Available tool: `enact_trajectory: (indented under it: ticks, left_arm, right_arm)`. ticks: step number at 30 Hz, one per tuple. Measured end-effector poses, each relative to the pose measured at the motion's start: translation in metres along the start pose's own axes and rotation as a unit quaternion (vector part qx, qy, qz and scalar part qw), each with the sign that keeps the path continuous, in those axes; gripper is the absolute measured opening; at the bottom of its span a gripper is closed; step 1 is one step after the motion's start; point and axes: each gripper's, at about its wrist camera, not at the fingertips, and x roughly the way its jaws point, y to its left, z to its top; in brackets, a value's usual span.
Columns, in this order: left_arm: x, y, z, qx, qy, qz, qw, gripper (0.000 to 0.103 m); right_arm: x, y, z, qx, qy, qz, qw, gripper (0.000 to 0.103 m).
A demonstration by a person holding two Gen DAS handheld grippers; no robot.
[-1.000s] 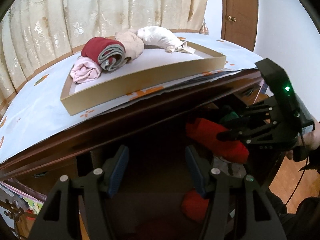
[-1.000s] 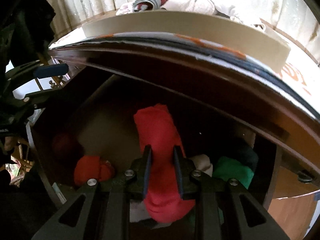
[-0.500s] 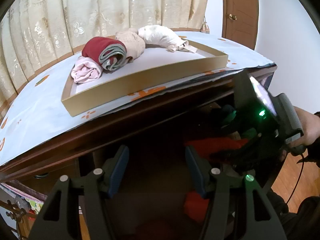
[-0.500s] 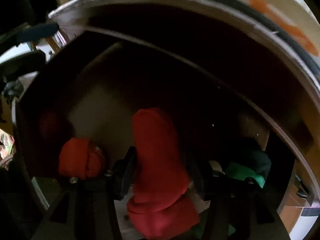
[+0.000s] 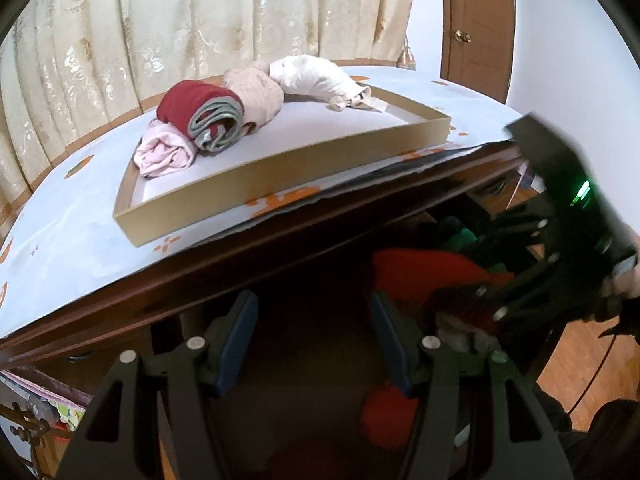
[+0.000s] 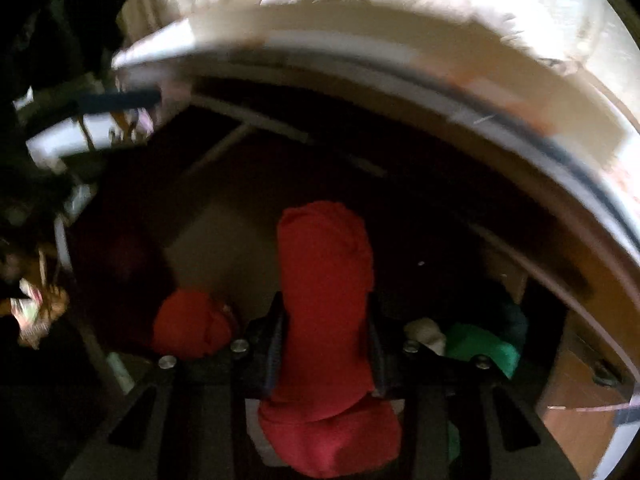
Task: Take underwear out of drawer
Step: 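Lift the red underwear with the right tool while the left tool grasps green underwear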
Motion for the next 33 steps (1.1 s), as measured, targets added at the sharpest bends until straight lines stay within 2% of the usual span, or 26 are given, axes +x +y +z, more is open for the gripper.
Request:
enact_trajectory:
  ticks: [4, 8, 14, 22, 33]
  left_arm:
    - [0.005, -0.014, 0.008, 0.004, 0.000, -0.008, 1.0000, 0.059]
    - [0.019, -0.038, 0.016, 0.016, 0.014, -0.024, 0.9995, 0.059]
    - [0.040, -0.082, 0.027, 0.035, 0.033, -0.064, 0.9968, 0.059]
    - [0.077, -0.130, 0.044, 0.048, 0.078, -0.121, 0.9884, 0.059]
    - [0.116, -0.177, 0.052, 0.073, 0.135, -0.145, 0.9774, 0.059]
  right_arm:
    - [-0.042, -0.016, -0.001, 0.045, -0.057, -0.007, 0.997, 0.038]
    - [-0.080, -0.035, -0.016, 0.080, -0.095, -0.007, 0.992, 0.038]
    - [-0.105, -0.052, -0.024, 0.122, -0.139, -0.029, 0.982, 0.038]
    - [-0.130, -0.077, -0.044, 0.170, -0.171, -0.049, 0.969, 0.038]
    - [-0.138, -0.103, -0.073, 0.203, -0.186, -0.072, 0.959, 0.038]
